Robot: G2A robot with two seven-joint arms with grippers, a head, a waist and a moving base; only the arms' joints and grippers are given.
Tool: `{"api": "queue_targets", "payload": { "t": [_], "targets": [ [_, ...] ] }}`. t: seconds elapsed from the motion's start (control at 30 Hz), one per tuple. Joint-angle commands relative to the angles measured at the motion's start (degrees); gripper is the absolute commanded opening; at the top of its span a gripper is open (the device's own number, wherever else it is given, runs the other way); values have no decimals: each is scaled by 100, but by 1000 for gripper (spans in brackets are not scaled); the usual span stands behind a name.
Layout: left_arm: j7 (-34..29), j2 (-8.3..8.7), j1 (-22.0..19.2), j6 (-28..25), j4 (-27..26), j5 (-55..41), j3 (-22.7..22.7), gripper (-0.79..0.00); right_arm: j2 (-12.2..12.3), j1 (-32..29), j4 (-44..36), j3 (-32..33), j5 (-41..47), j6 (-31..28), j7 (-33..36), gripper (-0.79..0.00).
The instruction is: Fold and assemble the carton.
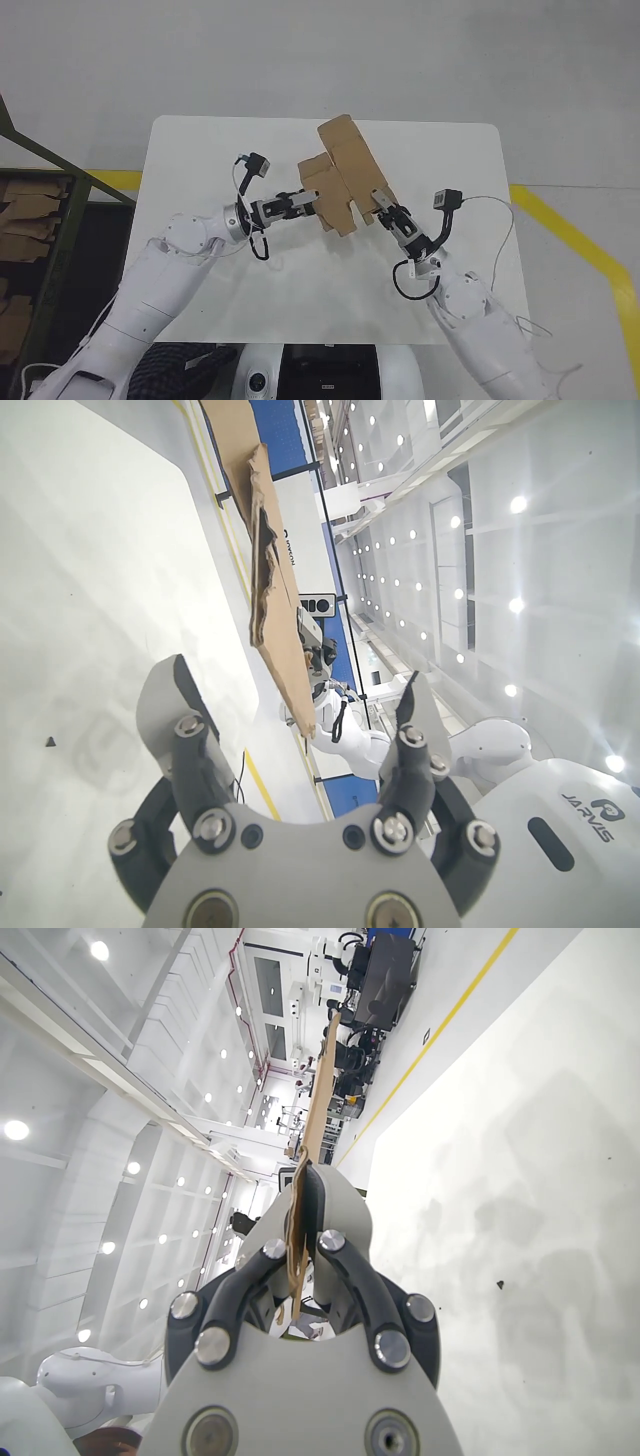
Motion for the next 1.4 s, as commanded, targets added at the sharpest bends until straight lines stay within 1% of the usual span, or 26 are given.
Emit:
{"api": "queue_targets", "payload": {
  "t": [0.0,0.13,0.17,0.2,0.23,0.27,0.3,0.33,0.37,0.4,0.53,0.6,0.67,0.73,0.8,0.93,1.0,1.1,1.23,1.37],
  "targets": [
    [19,-14,-20,14,16,-3,21,-425,-10,-11,-10,4,-25,16,-42,-785],
    [23,-39,-41,30,20,-115,35,-545,-30,-30,-33,-3,-90,49,-104,-785],
    [7,-42,-43,32,18,-152,28,-606,-36,-33,-36,-4,-106,62,-123,-785],
    [-8,-45,-44,33,10,-183,19,-646,-42,-37,-38,-8,-123,78,-144,-785],
    [-27,-47,-42,37,6,-211,9,-686,-48,-38,-44,-16,-147,91,-150,-748],
    [-48,-49,-39,43,5,-245,2,-745,-53,-37,-44,-23,-176,95,-150,-560],
    [-59,-52,-38,53,11,-277,-9,-776,-58,-37,-43,-29,-187,101,-156,-462],
    [-74,-53,-41,61,21,-288,-19,-785,-63,-34,-43,-33,-201,108,-151,-403],
    [-79,-56,-45,66,36,-301,-29,-785,-67,-31,-41,-33,-218,109,-144,-163],
    [-83,-59,-48,69,53,-326,-36,-785,-70,-30,-38,-28,-227,109,-140,0],
    [-192,-62,-50,91,122,-519,-115,-785,-59,-53,-16,110,-261,40,-99,0],
    [-369,-49,-32,144,145,-684,-194,-785,-34,-68,20,283,-282,-83,-37,0],
    [-582,-21,-22,339,194,-803,-308,-785,0,-70,75,484,-321,-248,84,0],
    [-878,22,-15,488,158,-728,-426,-785,36,-48,134,661,-338,-427,303,0],
    [-1194,72,6,625,104,-561,-543,-785,75,6,168,798,-369,-648,661,0],
    [-1742,155,102,719,9,-335,-736,-785,160,147,236,977,-196,-1032,1619,0],
    [-2018,192,164,700,-17,-253,-809,-785,203,235,275,1031,-153,-1112,2120,0],
    [-2484,243,241,623,-24,-233,-909,-785,249,373,380,1018,-10,-1078,2793,0],
    [-3078,298,332,508,41,-348,-1009,-785,274,588,634,898,78,-1243,3387,0],
    [-3636,348,351,418,59,-306,-1042,-785,259,831,1011,636,268,-1304,3816,0]
  ]
}}
